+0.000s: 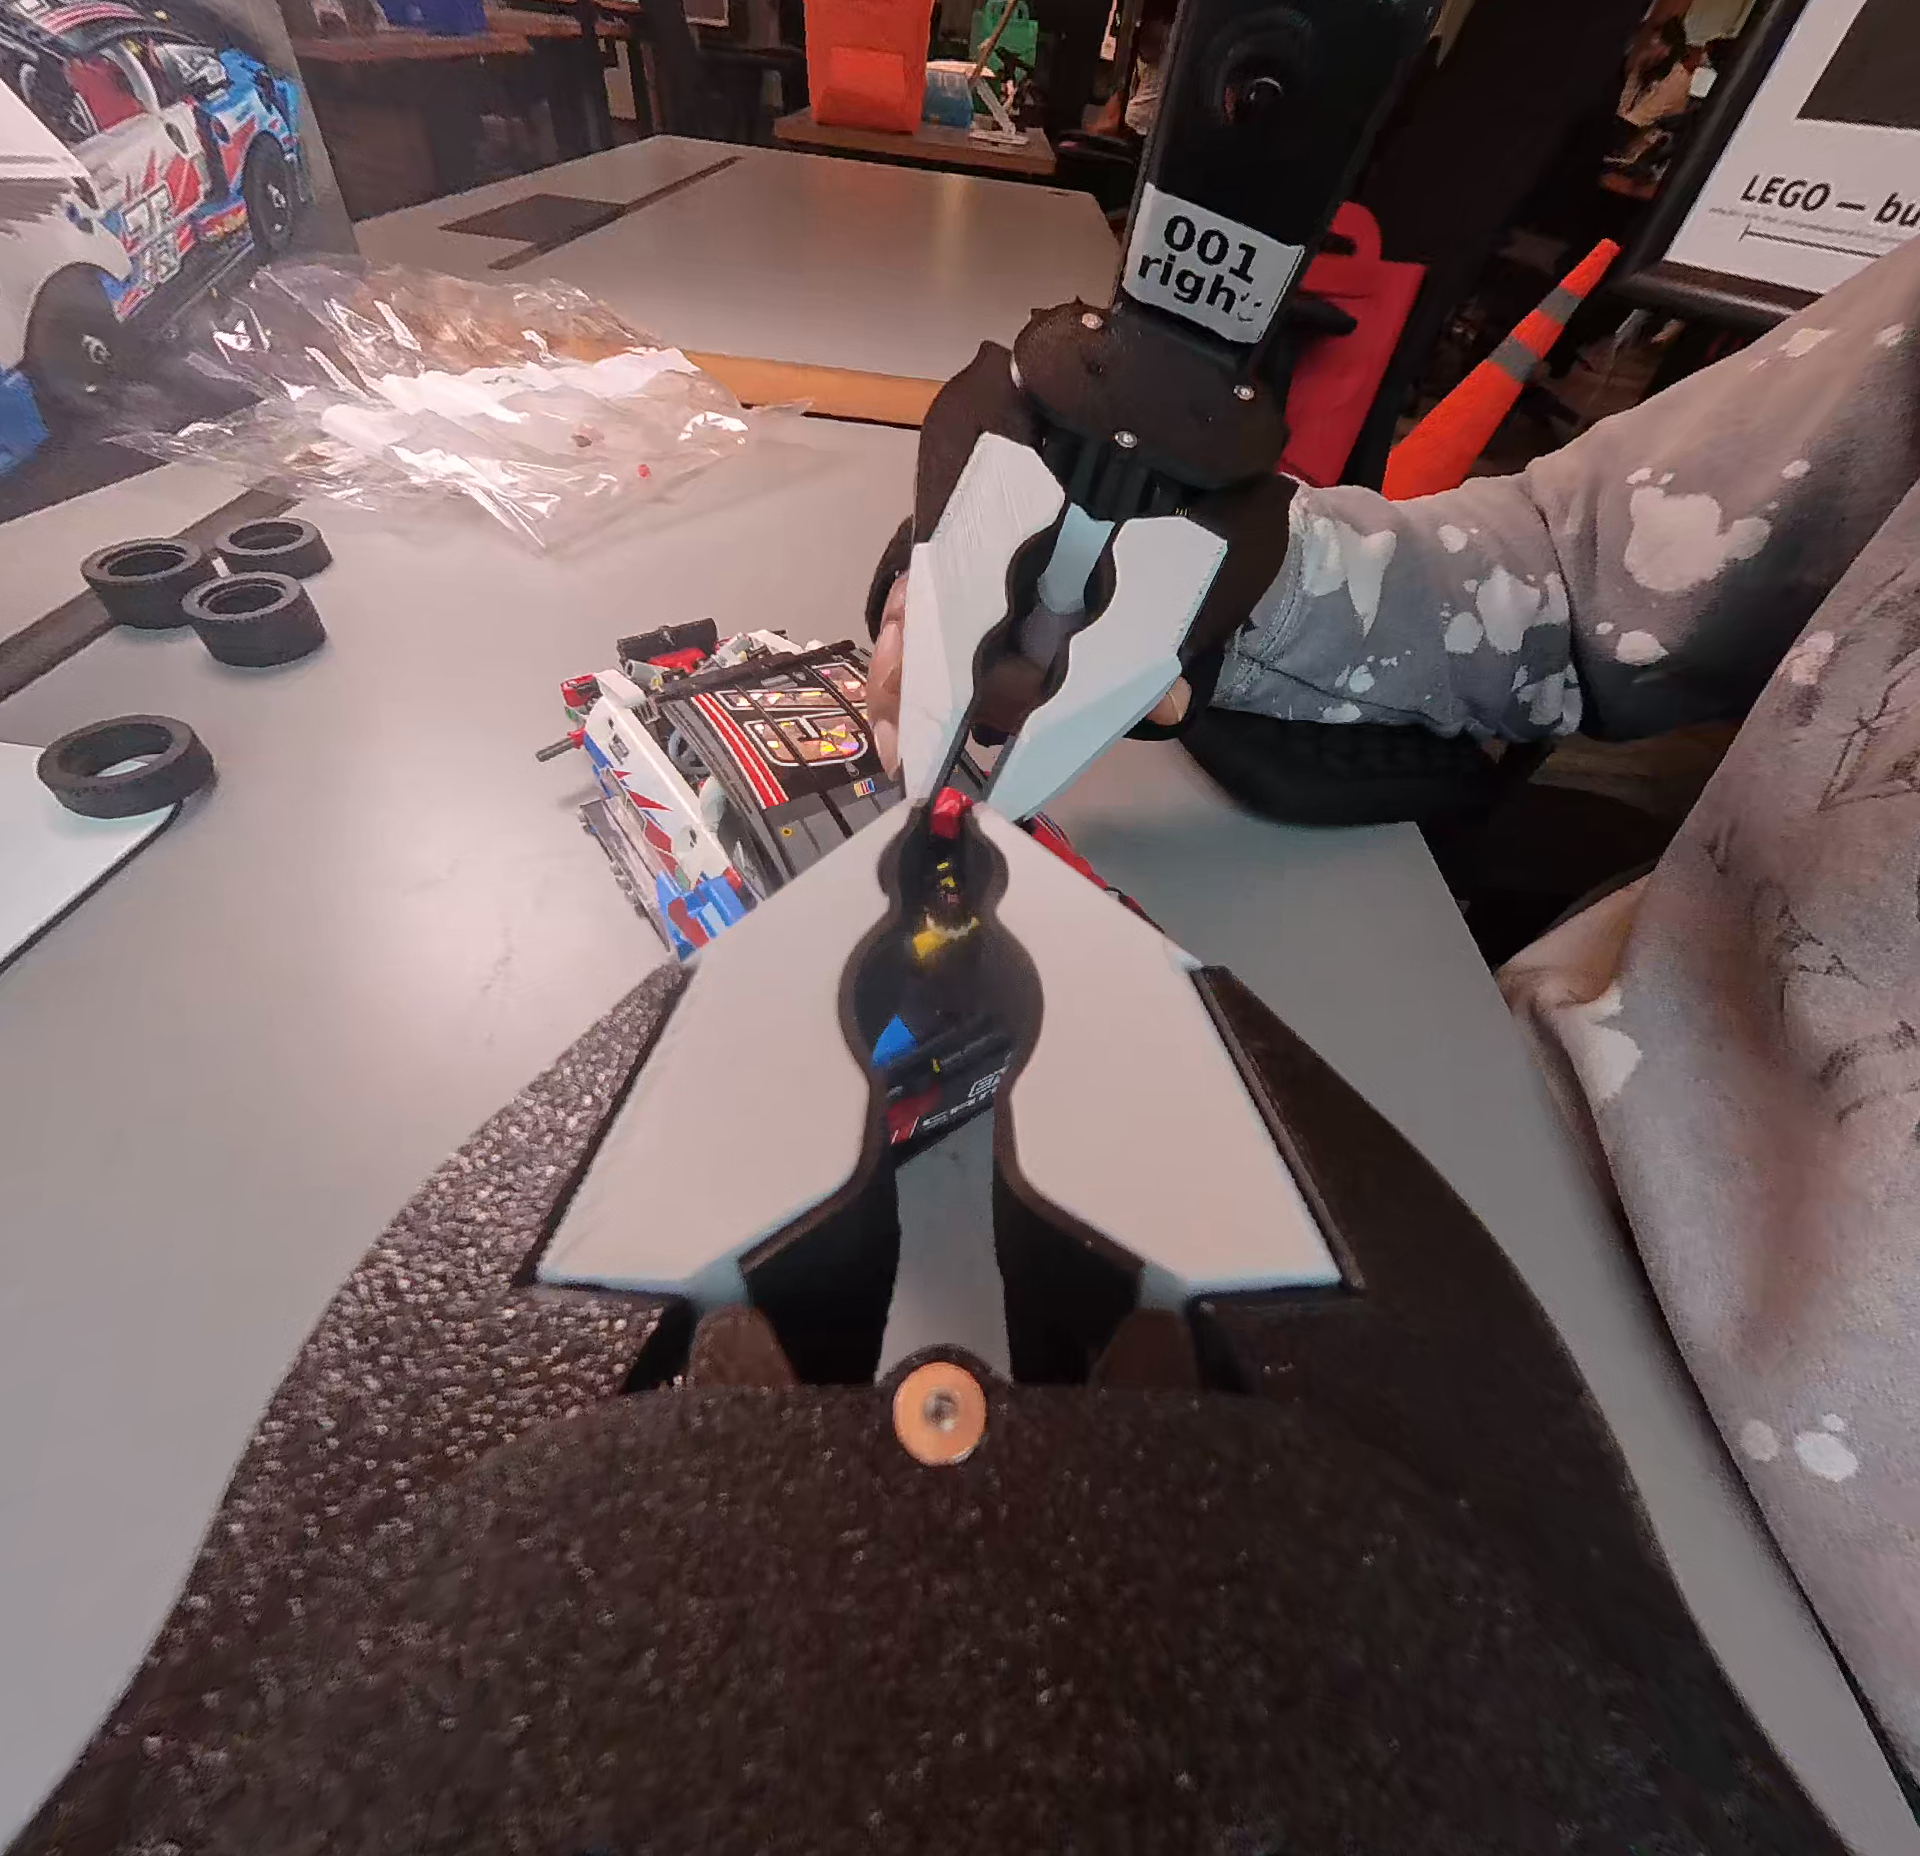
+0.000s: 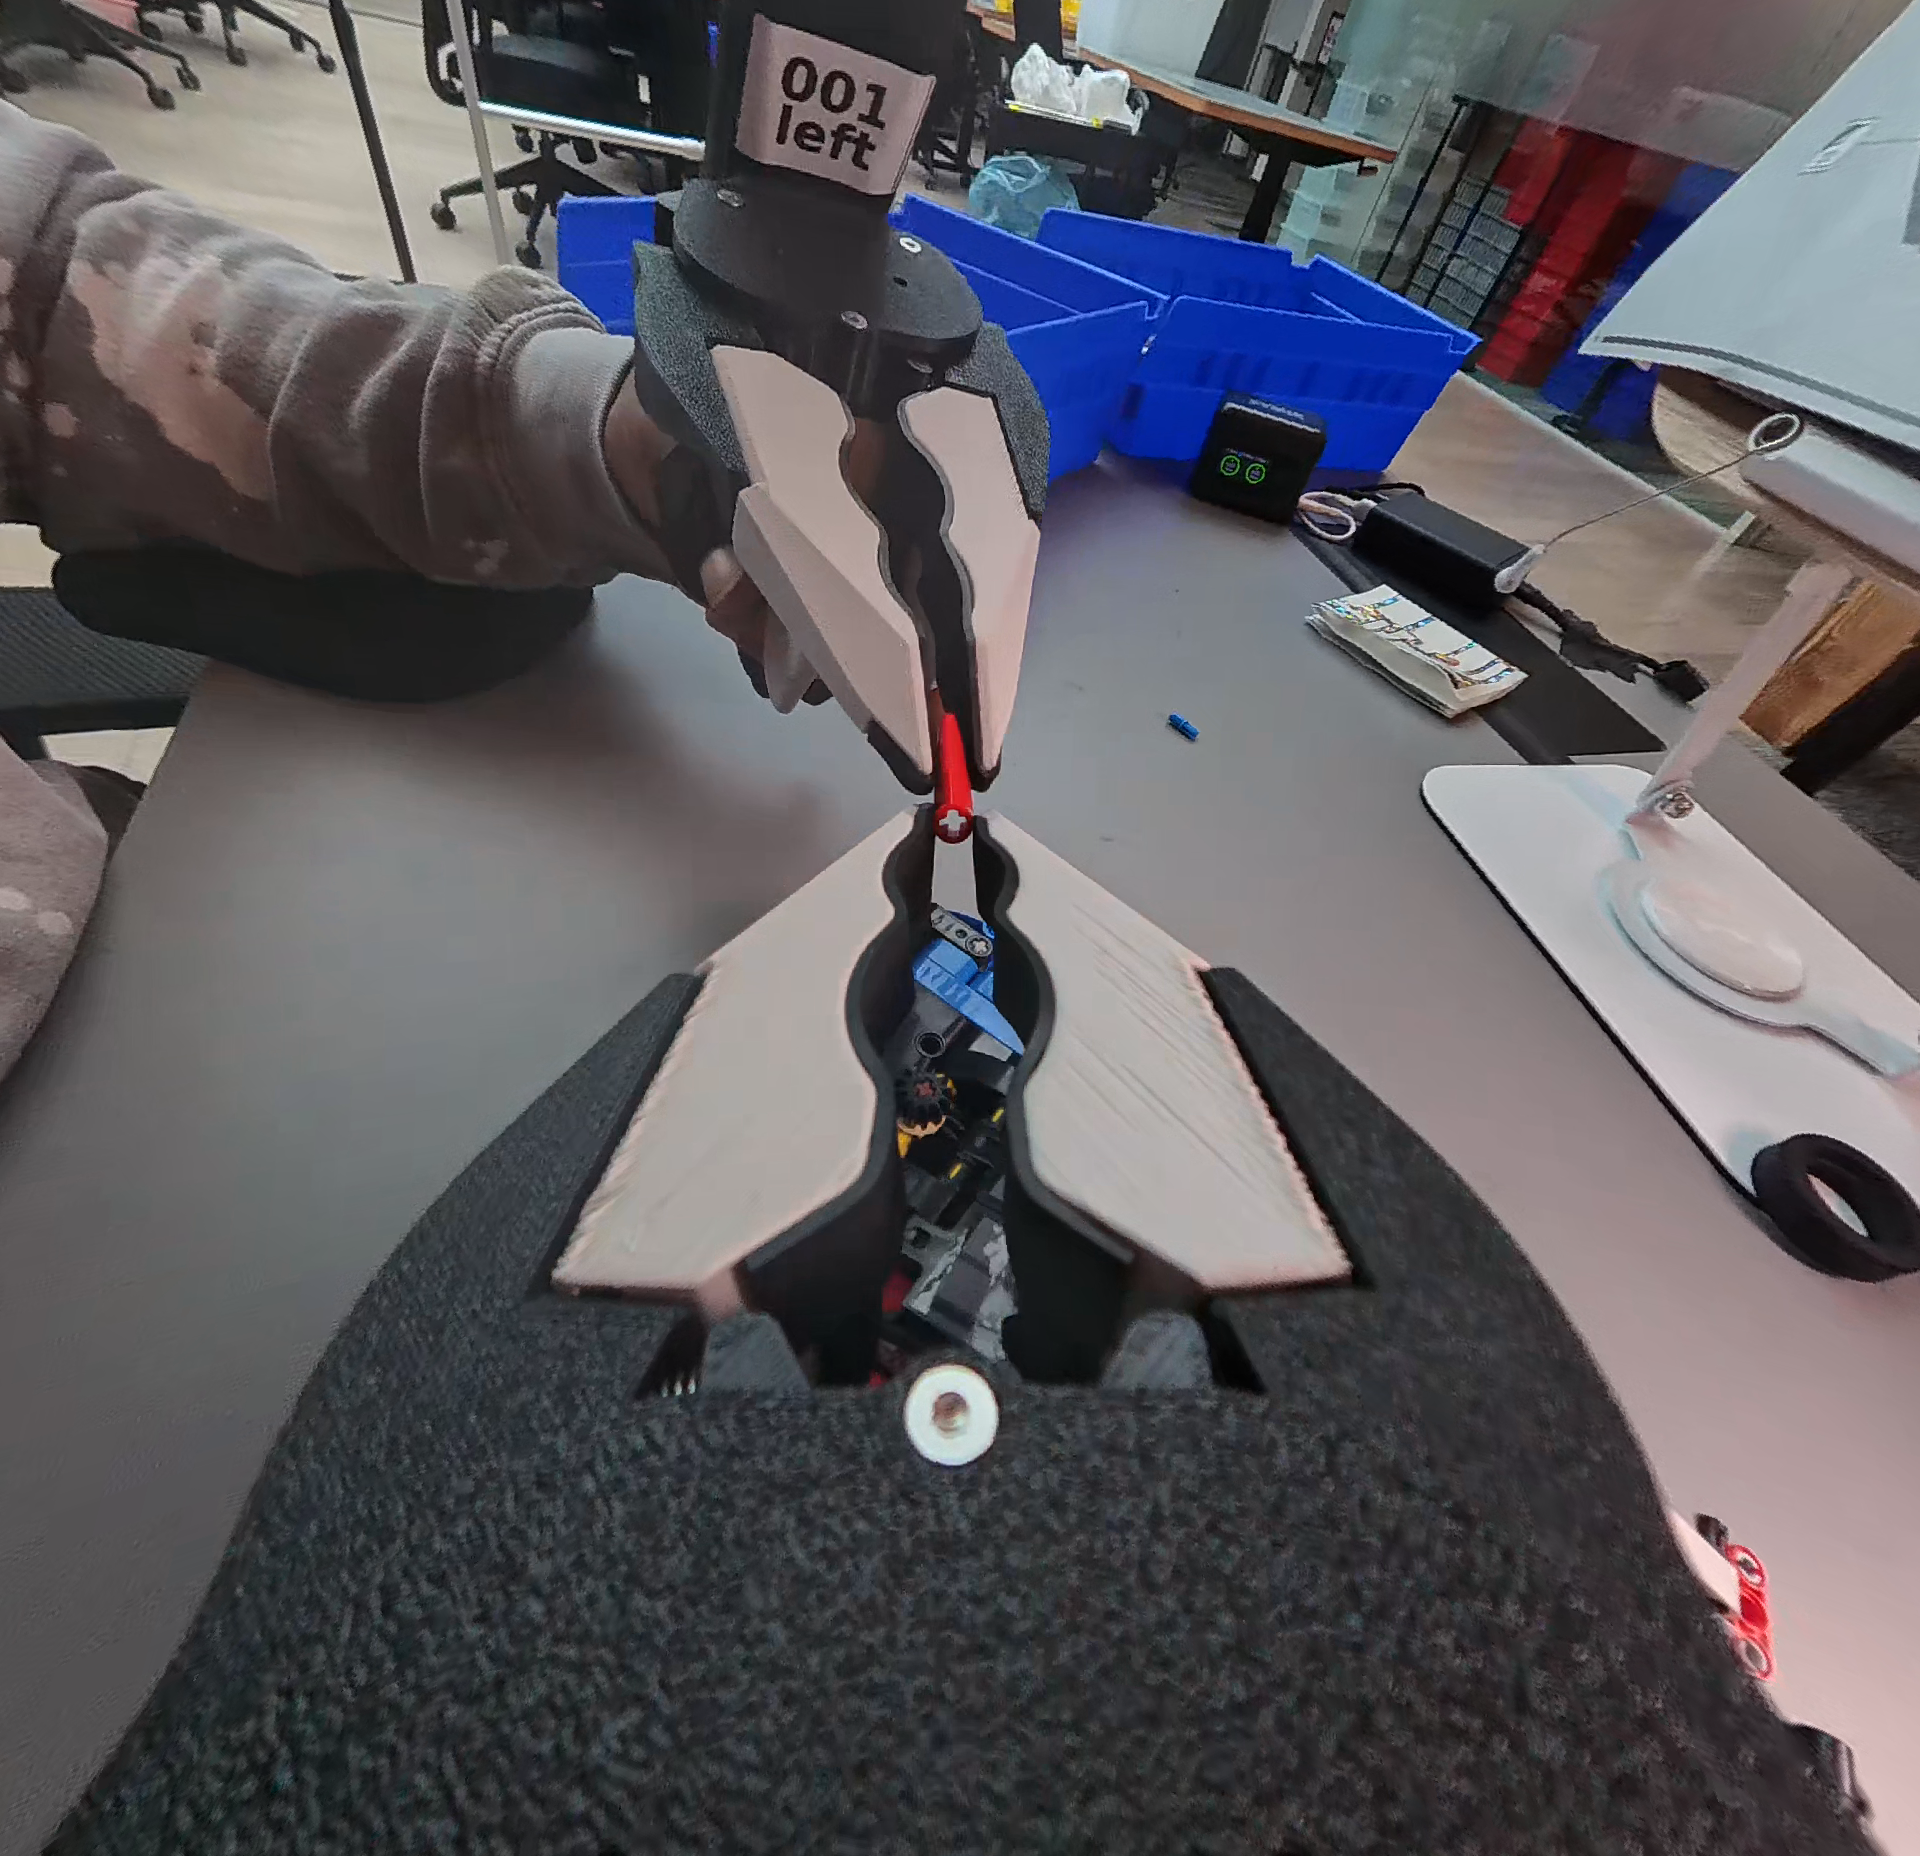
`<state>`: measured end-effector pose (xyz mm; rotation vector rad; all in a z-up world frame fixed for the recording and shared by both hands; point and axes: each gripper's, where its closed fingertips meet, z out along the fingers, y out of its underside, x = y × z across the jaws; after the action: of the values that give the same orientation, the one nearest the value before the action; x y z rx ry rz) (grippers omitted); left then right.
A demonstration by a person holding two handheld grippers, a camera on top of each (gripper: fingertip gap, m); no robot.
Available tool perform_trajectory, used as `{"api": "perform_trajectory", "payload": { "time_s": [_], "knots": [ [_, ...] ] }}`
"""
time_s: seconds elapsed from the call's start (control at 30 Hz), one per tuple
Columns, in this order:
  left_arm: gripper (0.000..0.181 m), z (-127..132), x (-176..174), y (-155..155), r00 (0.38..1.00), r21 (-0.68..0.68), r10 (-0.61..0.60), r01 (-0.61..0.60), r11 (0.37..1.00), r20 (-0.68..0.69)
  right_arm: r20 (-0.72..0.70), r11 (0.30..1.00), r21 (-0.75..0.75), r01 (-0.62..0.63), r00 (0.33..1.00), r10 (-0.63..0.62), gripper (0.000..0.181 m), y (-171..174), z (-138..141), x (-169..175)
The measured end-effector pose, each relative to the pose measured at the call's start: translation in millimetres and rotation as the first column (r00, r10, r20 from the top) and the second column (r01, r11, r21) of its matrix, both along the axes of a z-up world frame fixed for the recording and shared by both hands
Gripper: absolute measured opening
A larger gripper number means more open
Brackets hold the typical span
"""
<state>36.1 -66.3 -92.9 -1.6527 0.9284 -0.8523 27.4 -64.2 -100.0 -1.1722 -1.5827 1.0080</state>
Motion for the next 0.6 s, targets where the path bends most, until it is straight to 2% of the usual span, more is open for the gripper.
{"api": "perform_trajectory", "payload": {
  "time_s": [0.13,0.17,0.2,0.27,0.3,0.33,0.4,0.47,0.5,0.6],
  "knots": [
    [0.005,2,-4,0,0.999,0.021,0.021,-0.02,1.0,-0.046,-0.024,1.0,-0.003,0.01,1.0,-0.01,0.007,0,4,-1],
    [0.005,6,-11,2,0.996,0.037,0.057,-0.055,0.998,-0.075,-0.027,1.0,-0.006,0.018,0.999,-0.018,0.012,3,6,1],
    [0.005,13,-23,6,0.988,0.064,0.117,-0.11,0.992,-0.102,-0.029,0.999,-0.006,0.035,0.999,-0.036,0.022,7,9,3],
    [0.005,35,-65,14,0.942,0.129,0.292,-0.273,0.953,-0.165,-0.036,0.998,-0.014,0.066,0.997,-0.067,0.028,18,19,11],
    [0.005,45,-93,15,0.894,0.169,0.393,-0.363,0.916,-0.213,-0.037,0.997,-0.028,0.07,0.997,-0.071,0.029,22,25,16],
    [0.005,54,-126,16,0.819,0.227,0.512,-0.463,0.857,-0.259,-0.025,0.997,-0.04,0.073,0.997,-0.074,0.029,24,30,22],
    [0.005,66,-201,8,0.607,0.342,0.707,-0.619,0.707,-0.363,0.012,0.996,-0.028,0.085,0.996,-0.084,0.03,27,34,34],
    [0.006,58,-269,-11,0.407,0.36,0.783,-0.721,0.592,-0.471,0.066,0.995,0.0,0.095,0.993,-0.095,0.029,25,29,48],
    [0.006,49,-296,-22,0.346,0.334,0.787,-0.764,0.552,-0.511,0.1,0.995,0.006,0.098,0.99,-0.098,0.029,21,23,55],
    [0.006,17,-347,-48,0.273,0.231,0.767,-0.848,0.476,-0.581,0.214,0.996,0.01,0.085,0.973,-0.086,0.029,2,-6,70]
  ]
}}
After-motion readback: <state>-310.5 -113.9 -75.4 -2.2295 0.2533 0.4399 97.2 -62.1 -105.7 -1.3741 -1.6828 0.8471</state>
